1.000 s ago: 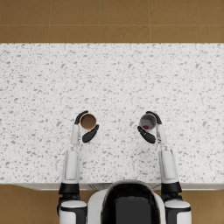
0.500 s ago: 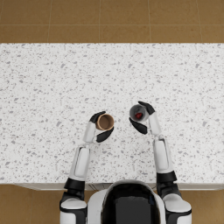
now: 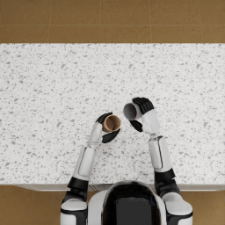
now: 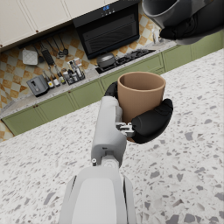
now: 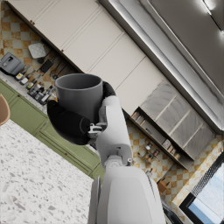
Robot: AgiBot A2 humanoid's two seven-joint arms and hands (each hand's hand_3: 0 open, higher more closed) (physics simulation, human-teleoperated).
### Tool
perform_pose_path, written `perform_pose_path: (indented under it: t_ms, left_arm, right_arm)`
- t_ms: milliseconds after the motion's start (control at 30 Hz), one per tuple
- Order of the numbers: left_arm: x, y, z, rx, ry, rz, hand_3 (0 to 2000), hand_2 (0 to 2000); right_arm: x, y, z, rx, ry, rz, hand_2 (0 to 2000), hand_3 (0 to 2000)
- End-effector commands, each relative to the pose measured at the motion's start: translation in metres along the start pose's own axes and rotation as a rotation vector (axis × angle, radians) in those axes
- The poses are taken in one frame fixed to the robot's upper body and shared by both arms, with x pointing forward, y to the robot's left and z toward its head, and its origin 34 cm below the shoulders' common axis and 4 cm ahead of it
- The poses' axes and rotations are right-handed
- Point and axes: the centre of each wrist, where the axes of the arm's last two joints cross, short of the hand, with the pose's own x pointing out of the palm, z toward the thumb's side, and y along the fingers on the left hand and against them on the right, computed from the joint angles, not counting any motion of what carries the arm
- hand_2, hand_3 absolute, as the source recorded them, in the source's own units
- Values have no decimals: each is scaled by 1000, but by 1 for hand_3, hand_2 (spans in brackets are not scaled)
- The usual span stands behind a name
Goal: Pick up two cups and pour the berry on the right into the cup on the left
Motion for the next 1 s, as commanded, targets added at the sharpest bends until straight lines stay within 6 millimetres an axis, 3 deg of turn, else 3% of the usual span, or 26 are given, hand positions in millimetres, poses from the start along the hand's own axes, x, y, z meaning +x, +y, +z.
perform_pose_path:
  t_ms: [33, 233, 700, 733, 767, 1000]
  left_arm:
    - [0, 4, 8, 31, -2, 4, 1280, 2000]
    - [0, 3, 6, 23, -12, 12, 1280, 2000]
    - [3, 6, 1, -3, -34, 20, 1280, 2000]
    - [3, 7, -2, -13, -36, 21, 1280, 2000]
    - [3, 7, -2, -13, -37, 23, 1280, 2000]
    - [4, 12, -4, -26, -49, 25, 1280, 2000]
  right_arm:
    - [-3, -5, 13, -47, 32, -14, 2000, 1280]
    - [-7, -3, 31, -96, 220, -40, 2000, 1280]
    - [-6, -6, 40, -87, 651, -83, 2000, 1280]
    - [-9, -6, 40, -353, 1027, 39, 2000, 1280]
    - [-5, -5, 45, -164, 792, -62, 2000, 1280]
    - [-1, -4, 50, -178, 1012, -87, 2000, 1280]
